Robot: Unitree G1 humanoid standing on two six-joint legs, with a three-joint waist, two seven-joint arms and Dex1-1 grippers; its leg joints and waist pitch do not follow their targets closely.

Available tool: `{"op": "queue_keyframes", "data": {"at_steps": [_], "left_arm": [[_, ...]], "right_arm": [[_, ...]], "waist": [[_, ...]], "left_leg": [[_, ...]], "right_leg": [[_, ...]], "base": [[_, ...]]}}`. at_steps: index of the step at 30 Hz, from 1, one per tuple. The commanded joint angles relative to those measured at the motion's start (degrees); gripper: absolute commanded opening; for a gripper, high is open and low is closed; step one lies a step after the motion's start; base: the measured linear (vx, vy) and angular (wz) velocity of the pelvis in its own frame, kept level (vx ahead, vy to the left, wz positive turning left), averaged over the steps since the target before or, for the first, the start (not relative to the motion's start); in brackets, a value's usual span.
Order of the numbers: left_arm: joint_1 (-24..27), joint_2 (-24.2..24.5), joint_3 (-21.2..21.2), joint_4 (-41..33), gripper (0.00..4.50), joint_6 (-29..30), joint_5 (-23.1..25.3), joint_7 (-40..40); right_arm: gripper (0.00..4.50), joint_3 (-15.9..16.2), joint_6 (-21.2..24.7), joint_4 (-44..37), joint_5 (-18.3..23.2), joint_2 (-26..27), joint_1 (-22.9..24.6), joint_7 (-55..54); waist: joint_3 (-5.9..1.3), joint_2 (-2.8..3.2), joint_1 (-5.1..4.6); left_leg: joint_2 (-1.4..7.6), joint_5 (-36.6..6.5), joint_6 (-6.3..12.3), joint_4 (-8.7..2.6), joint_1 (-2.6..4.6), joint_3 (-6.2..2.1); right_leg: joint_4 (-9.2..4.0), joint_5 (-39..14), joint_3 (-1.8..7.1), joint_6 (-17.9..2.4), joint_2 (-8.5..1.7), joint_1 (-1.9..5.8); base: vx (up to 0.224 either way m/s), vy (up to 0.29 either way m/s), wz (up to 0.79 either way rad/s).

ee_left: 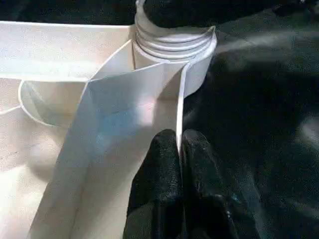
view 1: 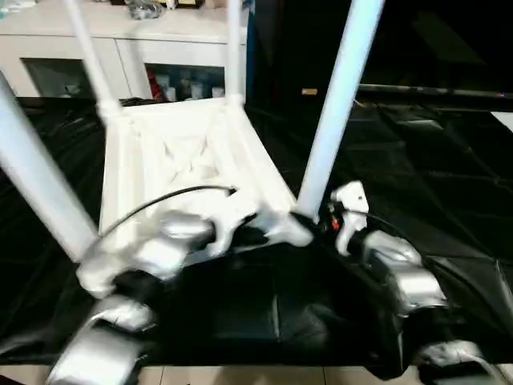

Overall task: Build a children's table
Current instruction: Rotate leg to tighten

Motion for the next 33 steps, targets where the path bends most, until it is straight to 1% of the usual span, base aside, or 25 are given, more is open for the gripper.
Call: {"op": "queue_keyframes", "data": {"at_steps": [1, 2, 3, 4, 6, 8, 9, 10, 11, 12, 13, 14, 15, 16, 17, 18, 19, 21, 22, 24, 27, 29, 30, 31, 33], "left_arm": [[0.1, -2.0, 2.2, 2.6, 0.00, 0.5, -1.0, 7.2], [-0.6, -3.1, 2.3, 3.4, 0.00, 0.6, -0.6, 9.2], [-1.2, -4.0, 2.0, 4.2, 0.00, 0.5, -0.1, 10.1], [-1.2, -4.0, 2.0, 4.2, 0.00, 0.5, -0.1, 10.1], [-1.5, -4.9, 1.2, 4.6, 0.00, 0.2, 0.4, 9.5], [-1.0, -4.7, 0.8, 3.8, 0.00, 0.0, 0.4, 8.2], [-0.7, -4.3, 0.6, 3.4, 0.00, -0.1, 0.2, 7.1], [-0.3, -3.7, 0.5, 2.8, 0.00, -0.5, 0.0, 5.7], [-0.2, -3.3, 0.6, 2.7, 0.00, -0.7, -0.1, 5.0], [0.0, -2.7, 0.5, 2.3, 0.00, -1.1, -0.5, 3.2], [0.0, -2.7, 0.5, 2.3, 0.00, -1.1, -0.5, 3.2], [0.1, -2.1, 0.5, 2.2, 0.00, -1.4, -0.7, 2.2], [0.5, -1.1, 0.5, 1.6, 0.00, -2.4, -1.3, -0.2], [0.6, -0.8, 0.5, 1.3, 0.00, -2.6, -1.5, -1.0], [1.3, 0.8, 0.4, 0.3, 0.00, -3.5, -2.1, -4.2], [1.8, 1.5, 0.3, -0.3, 0.00, -4.2, -2.5, -5.8], [1.9, 1.7, 0.3, -0.4, 0.00, -4.4, -2.5, -6.1], [3.4, 3.5, 0.2, -3.1, 0.00, -5.2, -4.2, -11.2], [3.6, 3.7, 0.2, -3.3, 0.00, -5.1, -4.3, -11.6], [5.0, 5.5, 0.1, -6.0, 0.00, -4.0, -5.7, -15.7], [6.1, 7.1, 0.2, -7.5, 0.00, -3.5, -6.2, -17.6], [6.4, 7.4, 0.3, -7.8, 0.00, -3.5, -6.3, -18.0], [6.6, 7.5, 0.4, -8.0, 0.00, -3.5, -6.3, -18.3], [6.7, 7.6, 0.4, -8.1, 0.00, -3.5, -6.4, -18.4], [7.0, 7.7, 0.7, -8.5, 0.00, -3.5, -6.3, -18.4]], "right_arm": [[2.04, 3.8, 3.3, 3.4, -1.4, 3.1, 2.2, 0.2], [2.04, 3.5, 3.0, 4.4, -1.8, 4.3, 1.4, -2.3], [2.04, 3.5, 2.7, 5.5, -2.4, 5.3, 0.3, -4.6], [2.04, 3.5, 2.7, 5.5, -2.4, 5.3, 0.3, -4.6], [2.04, 3.5, 1.9, 6.7, -2.8, 6.3, -1.0, -6.7], [2.04, 3.3, 0.8, 5.9, -1.9, 6.1, -0.9, -4.3], [2.59, 3.0, 1.1, 4.6, -0.6, 5.8, -0.5, -1.6], [2.59, 3.1, 1.7, 2.6, 0.7, 4.8, 0.1, 2.3], [2.73, 3.2, 2.1, 1.5, 1.4, 4.3, 0.4, 4.6], [2.79, 3.7, 2.1, 0.4, 1.7, 3.0, 0.7, 7.6], [2.93, 3.7, 2.1, 0.4, 1.7, 3.0, 0.7, 7.6], [2.93, 4.2, 2.4, -0.4, 2.0, 1.7, 0.9, 10.4], [3.19, 5.0, 3.3, -1.6, 2.3, -0.3, 1.2, 13.9], [3.23, 5.3, 3.5, -2.1, 2.5, -1.0, 1.3, 15.1], [3.29, 6.3, 4.9, -4.1, 3.3, -4.1, 2.0, 19.9], [3.29, 6.5, 5.1, -4.8, 3.6, -5.3, 2.2, 21.6], [3.29, 6.6, 5.2, -4.9, 3.7, -5.6, 2.3, 22.0], [3.29, 6.7, 5.8, -6.1, 4.5, -8.3, 2.7, 26.1], [3.29, 6.7, 5.8, -6.1, 4.5, -8.5, 2.8, 26.4], [3.29, 7.2, 5.4, -6.4, 3.9, -10.3, 3.1, 29.2], [3.29, 7.9, 4.0, -6.1, 2.2, -11.4, 3.3, 30.8], [3.29, 8.3, 4.2, -6.3, 2.2, -11.7, 3.4, 31.3], [3.49, 8.5, 4.4, -6.3, 2.3, -11.8, 3.4, 31.6], [3.61, 8.5, 4.5, -6.3, 2.4, -11.8, 3.4, 31.7], [3.69, 8.5, 5.5, -6.2, 3.0, -11.5, 3.4, 32.1]], "waist": [[-1.99, -0.79, -0.18], [-1.97, -0.70, -0.18], [-1.95, -0.61, -0.33], [-2.12, -0.73, -0.39], [-2.25, -0.75, -0.34], [-2.16, -0.78, -0.32], [-2.17, -0.88, -0.31], [-2.19, -0.95, -0.27], [-2.17, -0.94, -0.13], [-2.18, -1.01, -0.10], [-2.20, -1.03, -0.03], [-2.18, -1.03, -0.07], [-2.27, -1.07, 0.05], [-2.25, -1.09, 0.15], [-2.17, -0.96, 0.12], [-2.21, -1.09, 0.24], [-2.18, -1.12, 0.20], [-2.20, -1.03, 0.22], [-2.19, -1.02, 0.21], [-2.11, -0.87, 0.08], [-2.10, -0.81, -0.08], [-2.19, -0.78, -0.08], [-2.15, -0.76, -0.11], [-2.15, -1.01, -0.14], [-2.12, -1.10, -0.04]], "left_leg": [[2.02, -15.9, 0.64, -3.94, 0.32, -1.28], [2.01, -15.8, 0.95, -4.08, 0.02, -1.37], [2.00, -16.7, 0.81, -4.14, 0.17, -1.35], [1.95, -16.9, 0.54, -4.09, 0.23, -1.37], [2.02, -16.2, 0.75, -4.07, 0.13, -1.34], [2.00, -16.4, 1.13, -4.09, -0.02, -1.27], [2.04, -16.7, 1.25, -4.13, 0.03, -1.29], [2.00, -16.7, 1.43, -4.08, 0.00, -1.25], [2.07, -16.9, 1.90, -4.09, -0.03, -1.28], [2.09, -16.6, 2.34, -4.06, -0.13, -1.26], [2.06, -16.3, 2.56, -4.05, -0.18, -1.25], [2.14, -15.5, 2.71, -4.08, -0.28, -1.25], [2.06, -15.0, 3.02, -3.99, -0.27, -1.26], [2.11, -14.7, 3.27, -3.86, -0.22, -1.13], [2.14, -14.3, 3.50, -3.97, -0.32, -1.18], [2.20, -13.8, 3.73, -3.85, -0.37, -1.15], [2.20, -13.8, 3.85, -3.88, -0.34, -1.10], [2.22, -13.5, 3.54, -3.88, -0.29, -1.12], [2.33, -13.5, 3.50, -3.95, -0.38, -1.17], [2.41, -14.4, 3.11, -4.01, -0.15, -1.12], [2.45, -14.4, 2.68, -4.06, -0.15, -1.08], [2.48, -13.9, 2.61, -3.98, -0.14, -1.06], [2.45, -13.8, 2.70, -3.98, -0.17, -1.03], [2.40, -13.8, 2.81, -3.93, -0.20, -0.98], [2.37, -13.4, 3.12, -3.87, -0.25, -0.97]], "right_leg": [[-6.08, -25.3, 2.20, -6.0, -3.58, 1.18], [-5.93, -23.7, 2.14, -6.2, -3.47, 1.40], [-6.06, -24.0, 2.08, -6.2, -3.42, 1.22], [-5.99, -23.7, 2.08, -6.2, -3.43, 1.29], [-5.78, -21.1, 2.14, -6.8, -3.45, 1.42], [-5.74, -19.9, 2.11, -7.1, -3.38, 1.49], [-5.73, -20.0, 2.07, -7.1, -3.38, 1.49], [-5.74, -19.9, 2.10, -7.1, -3.39, 1.57], [-5.75, -19.9, 2.10, -7.1, -3.45, 1.68], [-5.74, -19.5, 2.13, -7.1, -3.44, 1.73], [-5.74, -19.2, 2.10, -7.0, -3.41, 1.80], [-5.63, -18.4, 2.09, -7.5, -3.47, 1.78], [-5.66, -18.2, 1.97, -7.7, -3.43, 2.08], [-5.66, -17.7, 2.07, -7.9, -3.45, 1.96], [-5.59, -17.2, 2.08, -8.2, -3.50, 2.03], [-5.52, -16.9, 2.05, -8.3, -3.49, 2.14], [-5.59, -17.0, 2.08, -8.3, -3.46, 2.05], [-5.60, -17.9, 2.06, -8.5, -3.56, 2.06], [-5.49, -17.8, 2.06, -8.6, -3.59, 2.11], [-5.62, -18.9, 2.07, -9.0, -3.52, 1.76], [-5.40, -17.3, 2.07, -9.8, -3.42, 1.71], [-5.09, -15.4, 2.10, -10.3, -3.34, 1.77], [-5.02, -14.6, 2.10, -10.5, -3.31, 1.80], [-5.01, -14.5, 2.10, -10.5, -3.29, 1.84], [-5.00, -14.7, 2.13, -10.5, -3.45, 1.92]], "base": [[0.000, 0.000, 0.00], [0.000, 0.000, 0.00], [0.000, 0.000, 0.00], [0.000, 0.000, 0.00], [0.000, 0.000, 0.00], [0.000, 0.000, 0.00], [0.000, 0.000, 0.00], [0.000, 0.000, 0.00], [0.000, 0.000, 0.00], [0.000, 0.000, 0.00], [0.000, 0.000, 0.00], [0.000, 0.000, 0.00], [0.000, 0.000, 0.00], [0.000, 0.000, 0.00], [0.000, 0.000, 0.00], [0.000, 0.000, 0.00], [0.000, 0.000, 0.00], [0.000, 0.000, 0.00], [0.000, 0.000, 0.00], [0.000, 0.000, 0.00], [0.000, 0.000, 0.00], [0.000, 0.000, 0.00], [0.000, 0.000, 0.00], [0.000, 0.000, 0.00], [0.000, 0.000, 0.00]]}}
